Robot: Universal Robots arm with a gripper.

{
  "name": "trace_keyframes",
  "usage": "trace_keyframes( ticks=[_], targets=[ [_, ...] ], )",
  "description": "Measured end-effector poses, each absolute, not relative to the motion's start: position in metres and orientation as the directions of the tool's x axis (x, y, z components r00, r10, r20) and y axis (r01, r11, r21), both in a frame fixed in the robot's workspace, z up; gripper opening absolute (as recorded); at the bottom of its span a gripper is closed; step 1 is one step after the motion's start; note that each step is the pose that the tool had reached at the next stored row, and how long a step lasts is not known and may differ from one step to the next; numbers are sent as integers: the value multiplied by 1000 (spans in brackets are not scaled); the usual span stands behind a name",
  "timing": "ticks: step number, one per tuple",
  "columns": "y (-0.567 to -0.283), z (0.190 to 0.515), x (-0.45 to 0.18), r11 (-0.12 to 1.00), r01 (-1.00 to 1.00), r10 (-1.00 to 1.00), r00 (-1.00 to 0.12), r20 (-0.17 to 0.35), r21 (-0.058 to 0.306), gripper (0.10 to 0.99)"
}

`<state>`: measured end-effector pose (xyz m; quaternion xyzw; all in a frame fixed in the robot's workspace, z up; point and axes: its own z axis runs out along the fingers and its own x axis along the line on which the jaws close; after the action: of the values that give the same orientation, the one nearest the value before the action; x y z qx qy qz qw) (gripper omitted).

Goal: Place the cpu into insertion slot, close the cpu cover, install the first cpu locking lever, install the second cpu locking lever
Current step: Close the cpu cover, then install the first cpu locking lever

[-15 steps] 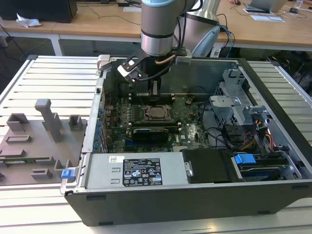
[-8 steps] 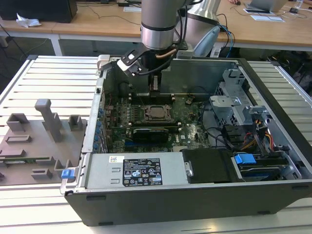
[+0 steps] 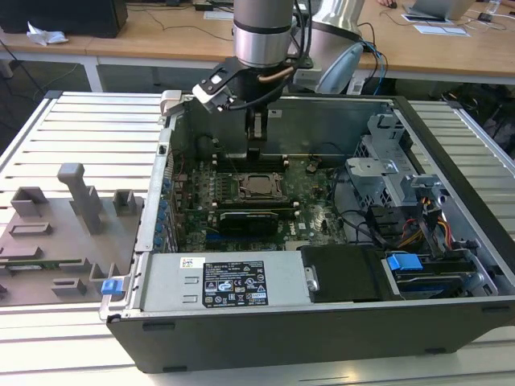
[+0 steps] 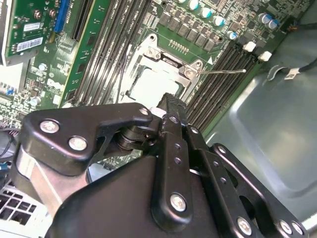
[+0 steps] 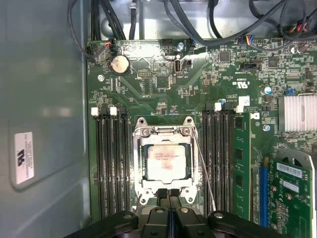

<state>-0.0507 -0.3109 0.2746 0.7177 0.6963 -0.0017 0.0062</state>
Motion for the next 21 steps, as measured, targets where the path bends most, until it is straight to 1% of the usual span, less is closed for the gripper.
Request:
trace_keyframes(
  ticks=[5, 6, 15, 16, 21],
  targets=[
    [-311, 287, -51, -30, 1000, 999, 30, -11, 7, 106],
    [-311, 295, -51, -30, 1000, 999, 30, -11, 7, 106],
    [-311, 296, -51, -28, 1000, 1000, 28, -11, 7, 106],
    [-311, 296, -51, -18, 1000, 1000, 18, -11, 7, 106],
    [-311, 296, -51, 109, 994, 994, -109, -11, 7, 106]
  ],
)
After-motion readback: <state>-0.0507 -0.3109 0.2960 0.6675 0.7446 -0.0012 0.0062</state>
